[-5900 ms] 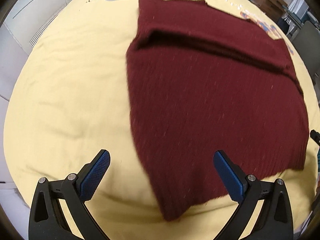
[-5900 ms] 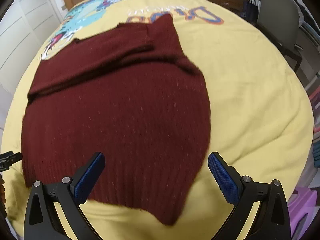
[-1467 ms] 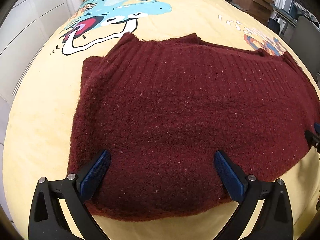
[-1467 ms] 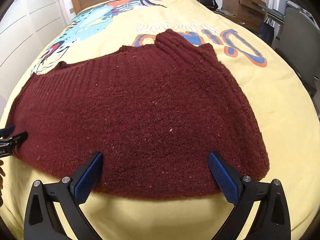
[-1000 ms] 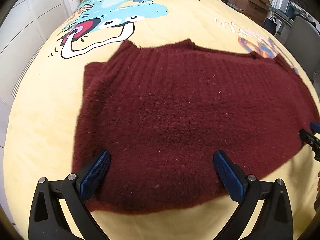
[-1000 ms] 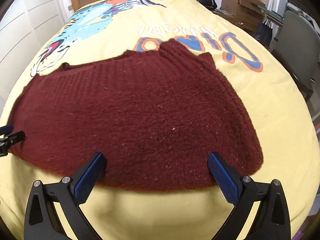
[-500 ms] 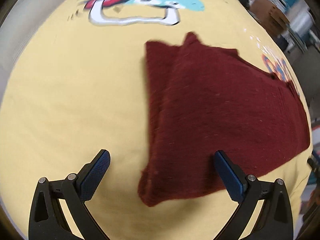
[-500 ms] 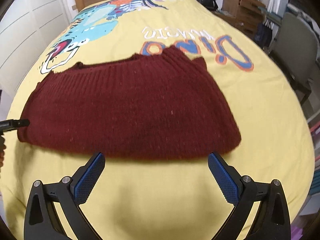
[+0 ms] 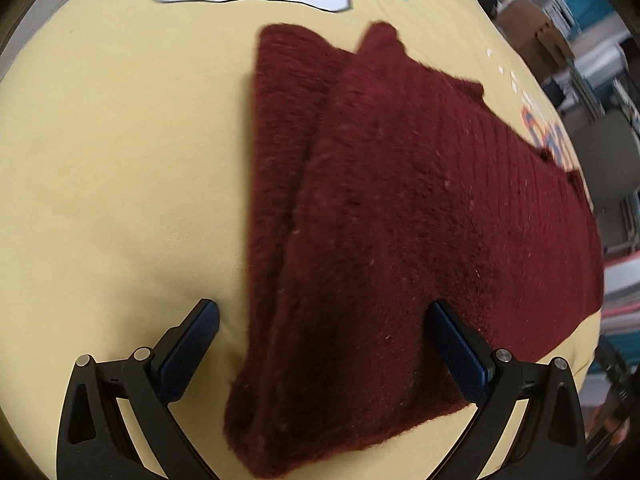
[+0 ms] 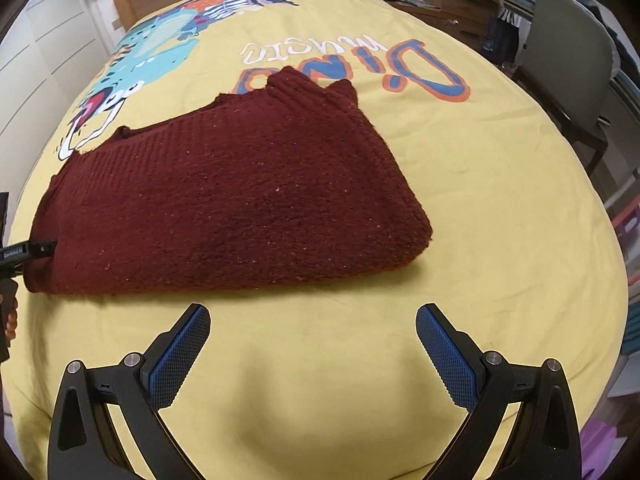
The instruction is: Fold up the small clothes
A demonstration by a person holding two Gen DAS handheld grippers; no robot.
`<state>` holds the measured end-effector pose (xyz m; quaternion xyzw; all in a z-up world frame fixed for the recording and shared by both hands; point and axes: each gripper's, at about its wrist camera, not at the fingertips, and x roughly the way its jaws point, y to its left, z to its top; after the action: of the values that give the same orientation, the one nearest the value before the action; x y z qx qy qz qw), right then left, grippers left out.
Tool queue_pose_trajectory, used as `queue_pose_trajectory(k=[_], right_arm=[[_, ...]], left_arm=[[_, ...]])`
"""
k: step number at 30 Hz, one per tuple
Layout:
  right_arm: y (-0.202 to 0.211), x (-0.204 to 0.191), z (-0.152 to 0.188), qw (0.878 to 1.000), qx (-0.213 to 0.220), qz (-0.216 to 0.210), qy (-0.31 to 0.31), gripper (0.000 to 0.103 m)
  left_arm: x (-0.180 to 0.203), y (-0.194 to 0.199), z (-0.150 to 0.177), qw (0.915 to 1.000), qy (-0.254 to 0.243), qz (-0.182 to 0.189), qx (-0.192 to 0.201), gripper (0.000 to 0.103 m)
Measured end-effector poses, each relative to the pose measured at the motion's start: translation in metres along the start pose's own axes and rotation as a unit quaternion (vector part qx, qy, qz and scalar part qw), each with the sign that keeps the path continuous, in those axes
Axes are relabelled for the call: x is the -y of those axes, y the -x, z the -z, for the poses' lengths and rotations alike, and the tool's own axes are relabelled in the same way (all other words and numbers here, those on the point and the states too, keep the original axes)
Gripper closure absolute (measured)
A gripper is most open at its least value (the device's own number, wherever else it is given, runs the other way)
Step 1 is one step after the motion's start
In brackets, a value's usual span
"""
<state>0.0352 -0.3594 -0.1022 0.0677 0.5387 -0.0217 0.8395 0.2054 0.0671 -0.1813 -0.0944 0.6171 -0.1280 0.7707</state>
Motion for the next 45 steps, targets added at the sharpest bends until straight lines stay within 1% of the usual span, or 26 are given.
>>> queue_pose_trajectory(k=[1, 2, 4, 5, 6, 7, 8, 10, 13, 18, 23, 24, 27, 29, 30, 31, 33, 35, 38, 39, 42, 45], right_arm=[[0.0, 0.0, 0.0, 1.0, 0.0, 0.0, 0.0, 0.0], [0.001, 0.0, 0.0, 1.0, 0.0, 0.0, -0.001, 0.0], [0.001, 0.001, 0.0, 1.0, 0.001, -0.004, -0.003, 0.0], [0.002, 0.001, -0.001, 1.0, 0.0, -0.006, -0.005, 0.0], [0.003, 0.001, -0.001, 1.0, 0.001, -0.009, -0.005, 0.0], [0.005, 0.001, -0.002, 1.0, 0.003, -0.011, -0.004, 0.0], [0.008, 0.002, -0.003, 1.0, 0.006, -0.013, -0.003, 0.0], [0.012, 0.003, -0.006, 1.0, 0.011, -0.015, -0.005, 0.0], [0.02, 0.008, -0.011, 0.999, 0.022, -0.022, -0.014, 0.0], [0.032, 0.022, -0.016, 0.998, 0.041, -0.03, -0.027, 0.0], [0.047, 0.047, -0.021, 0.996, 0.062, -0.039, -0.046, 0.0], [0.05, 0.053, -0.021, 0.996, 0.065, -0.039, -0.049, 0.0], [0.057, 0.073, -0.021, 0.995, 0.072, -0.032, -0.058, 0.0], [0.059, 0.087, -0.019, 0.995, 0.071, -0.025, -0.067, 0.0], [0.06, 0.093, -0.018, 0.995, 0.07, -0.023, -0.072, 0.0], [0.06, 0.1, -0.015, 0.995, 0.068, -0.02, -0.076, 0.0], [0.058, 0.113, -0.01, 0.994, 0.061, -0.015, -0.085, 0.0], [0.055, 0.124, -0.004, 0.994, 0.053, -0.014, -0.096, 0.0], [0.048, 0.136, 0.007, 0.993, 0.034, -0.009, -0.111, 0.0], [0.045, 0.138, 0.011, 0.993, 0.027, -0.008, -0.112, 0.0], [0.036, 0.143, 0.017, 0.993, 0.009, -0.005, -0.114, 0.001], [0.028, 0.145, 0.021, 0.992, -0.002, -0.012, -0.122, 0.0]], left_arm=[[0.0, -0.003, -0.004, 1.0, -0.007, 0.001, -0.001, 0.01], [0.003, -0.001, -0.004, 0.9999, -0.013, 0.006, -0.002, 0.026], [0.009, 0.003, -0.005, 0.9994, -0.02, 0.025, -0.01, 0.049], [0.011, 0.005, -0.005, 0.9994, -0.024, 0.022, -0.012, 0.056], [0.014, 0.007, -0.006, 0.9992, -0.032, 0.019, -0.013, 0.061], [0.016, 0.009, -0.007, 0.9992, -0.033, 0.02, -0.012, 0.07], [0.017, 0.012, -0.007, 0.9992, -0.032, 0.02, -0.011, 0.073], [0.023, 0.021, -0.008, 0.9993, -0.035, 0.014, -0.008, 0.075], [0.042, 0.032, -0.012, 0.9986, -0.053, -0.005, -0.005, 0.076], [0.085, 0.06, -0.022, 0.998, -0.061, 0.005, 0.011, 0.078], [0.152, 0.083, -0.03, 0.9941, -0.105, 0.014, 0.024, 0.08], [0.171, 0.085, -0.031, 0.9929, -0.115, 0.017, 0.025, 0.08], [0.211, 0.087, -0.036, 0.9897, -0.139, 0.02, 0.029, 0.08], [0.249, 0.08, -0.041, 0.9874, -0.153, 0.029, 0.029, 0.081], [0.257, 0.078, -0.041, 0.9865, -0.158, 0.031, 0.027, 0.081], [0.272, 0.071, -0.04, 0.9849, -0.168, 0.034, 0.023, 0.081], [0.309, 0.047, -0.035, 0.9808, -0.194, 0.024, 0.01, 0.081], [0.332, 0.018, -0.032, 0.979, -0.203, 0.011, -0.006, 0.081], [0.355, -0.026, -0.018, 0.9766, -0.213, -0.016, -0.028, 0.082], [0.361, -0.039, -0.013, 0.9741, -0.222, -0.032, -0.03, 0.082], [0.366, -0.06, -0.003, 0.968, -0.239, -0.07, -0.03, 0.081], [0.369, -0.065, 0.0, 0.9671, -0.238, -0.086, -0.025, 0.08]])
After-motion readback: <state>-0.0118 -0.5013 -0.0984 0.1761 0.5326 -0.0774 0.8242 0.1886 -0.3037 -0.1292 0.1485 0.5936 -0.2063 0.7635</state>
